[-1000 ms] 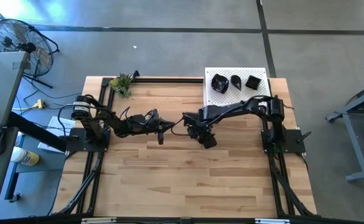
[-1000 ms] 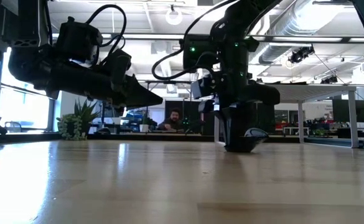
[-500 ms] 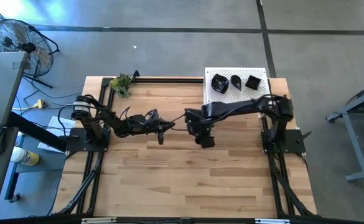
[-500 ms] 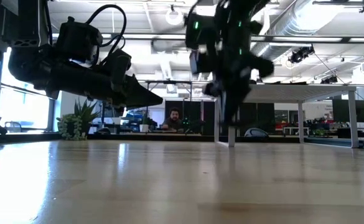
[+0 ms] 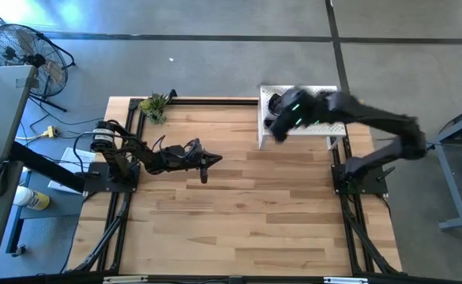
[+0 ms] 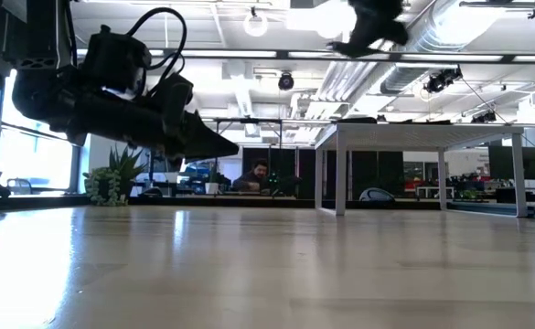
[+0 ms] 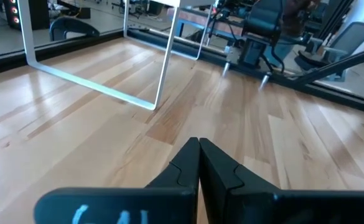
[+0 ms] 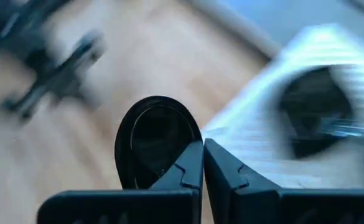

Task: Pick & Place Mini shaped plates
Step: Stack the black drop-shaped plate on top of the black drop-shaped plates on the shelf

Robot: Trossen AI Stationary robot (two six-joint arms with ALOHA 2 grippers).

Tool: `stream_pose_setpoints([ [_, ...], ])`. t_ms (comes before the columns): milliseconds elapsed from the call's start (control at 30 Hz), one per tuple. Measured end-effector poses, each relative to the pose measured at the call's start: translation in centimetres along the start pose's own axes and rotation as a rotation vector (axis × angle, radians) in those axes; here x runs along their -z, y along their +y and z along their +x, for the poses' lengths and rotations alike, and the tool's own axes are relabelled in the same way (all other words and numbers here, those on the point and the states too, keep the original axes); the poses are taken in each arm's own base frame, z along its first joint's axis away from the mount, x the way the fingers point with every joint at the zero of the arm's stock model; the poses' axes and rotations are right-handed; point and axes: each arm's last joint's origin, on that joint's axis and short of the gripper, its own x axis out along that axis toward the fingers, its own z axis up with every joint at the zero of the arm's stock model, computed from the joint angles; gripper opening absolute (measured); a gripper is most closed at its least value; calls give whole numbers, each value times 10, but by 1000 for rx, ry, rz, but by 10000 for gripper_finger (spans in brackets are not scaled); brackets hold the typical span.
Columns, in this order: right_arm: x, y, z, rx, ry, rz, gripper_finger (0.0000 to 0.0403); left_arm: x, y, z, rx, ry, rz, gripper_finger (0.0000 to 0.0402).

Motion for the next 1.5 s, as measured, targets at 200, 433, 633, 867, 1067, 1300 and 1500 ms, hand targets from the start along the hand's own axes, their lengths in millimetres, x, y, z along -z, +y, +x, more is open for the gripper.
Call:
stream_pose_setpoints([
  [200, -6, -87, -35, 235, -43, 289, 2, 1, 0, 0, -5, 15, 3, 1],
  [433, -12, -153, -26, 326, 27, 425, 1, 0, -5, 5, 10, 21, 7, 1],
  [633, -16, -177, 2, 331, 122, 483, 2, -3, -14, 8, 33, 4, 49, 1],
  [867, -20, -185, 32, 316, 203, 495, 2, -1, -13, 9, 25, 28, 53, 1],
  [1067, -19, -188, 41, 329, 237, 498, 3, -1, -13, 9, 25, 27, 53, 1],
  [1300, -18, -190, 40, 335, 244, 492, 18, -1, -13, 9, 25, 27, 53, 1],
  [1500, -19, -190, 40, 333, 241, 477, 50, -1, -13, 9, 25, 27, 53, 1],
])
